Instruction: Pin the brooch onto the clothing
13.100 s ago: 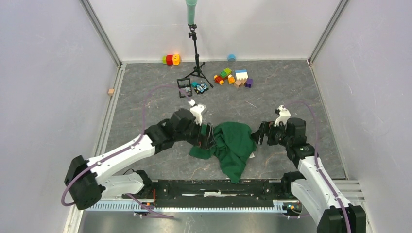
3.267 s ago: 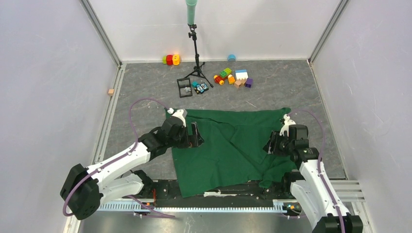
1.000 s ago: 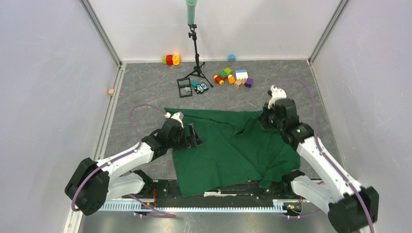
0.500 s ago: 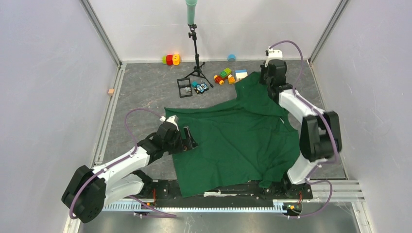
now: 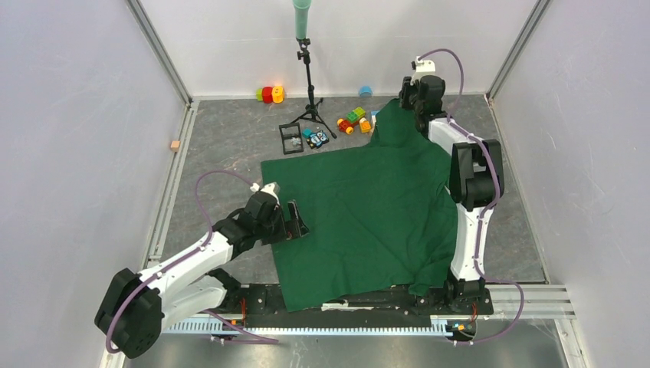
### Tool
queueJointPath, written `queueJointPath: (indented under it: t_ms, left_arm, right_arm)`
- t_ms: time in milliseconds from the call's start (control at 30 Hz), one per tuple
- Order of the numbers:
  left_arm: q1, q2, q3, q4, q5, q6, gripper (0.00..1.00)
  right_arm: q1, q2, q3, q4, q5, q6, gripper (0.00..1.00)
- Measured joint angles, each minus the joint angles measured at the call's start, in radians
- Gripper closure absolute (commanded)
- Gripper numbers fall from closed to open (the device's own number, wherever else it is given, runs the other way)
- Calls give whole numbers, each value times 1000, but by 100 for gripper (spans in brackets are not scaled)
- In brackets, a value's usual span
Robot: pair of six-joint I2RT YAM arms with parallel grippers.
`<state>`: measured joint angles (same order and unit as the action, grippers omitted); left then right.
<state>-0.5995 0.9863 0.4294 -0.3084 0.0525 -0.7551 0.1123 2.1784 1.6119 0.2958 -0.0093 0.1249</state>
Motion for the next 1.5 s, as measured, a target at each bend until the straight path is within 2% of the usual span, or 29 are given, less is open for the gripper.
queueJointPath:
  t_ms: [33, 100, 233, 400, 500, 667, 800, 867, 967, 1067, 1167, 1333, 1400, 1500]
  left_arm:
    - [0, -3, 5, -3, 0, 1, 0]
    - [0, -10, 17, -13, 0, 1, 0]
    - [1, -17, 33, -26, 1, 2, 0]
    - [3, -22, 34, -31, 0, 1, 0]
    - [18, -21, 40, -32, -5, 1, 0]
    - [61, -6, 69, -1, -2, -3, 0]
    - [61, 2, 73, 5, 3, -3, 0]
    - [62, 0, 74, -11, -4, -2, 0]
    - [92, -2, 95, -68, -11, 15, 0]
    - [172, -2, 141, -109, 22, 26, 0]
    - [240, 6, 252, -175, 46, 55, 0]
    - [282, 69, 529, -304, 29, 180, 0]
    - [293, 79, 601, -339, -23, 235, 0]
    - [304, 67, 639, -384, -128, 304, 0]
  right_arm:
    - [-1, 11, 24, -1, -12, -6, 31]
    - [-4, 19, 61, -8, -32, -23, 15]
    - [-17, -4, 76, -22, -52, -41, 4]
    - [-29, -171, -60, -89, -66, -32, 2]
    - [-32, -331, -183, -129, -106, -5, 8]
    - [-26, -642, -460, -150, -271, 52, 12]
    - [11, -838, -700, -170, -339, 66, 14]
    - [60, -922, -811, -213, -357, 61, 15]
    - [209, -1034, -950, -254, -364, 57, 19]
    - [372, -1133, -1064, -229, -379, 65, 20]
    - [542, -1197, -1155, -178, -372, 64, 19]
    - [853, -1142, -1199, -35, -296, 4, 16]
    - [952, -1061, -1192, 40, -267, -43, 16]
    - [1039, -896, -1142, 94, -221, -116, 16]
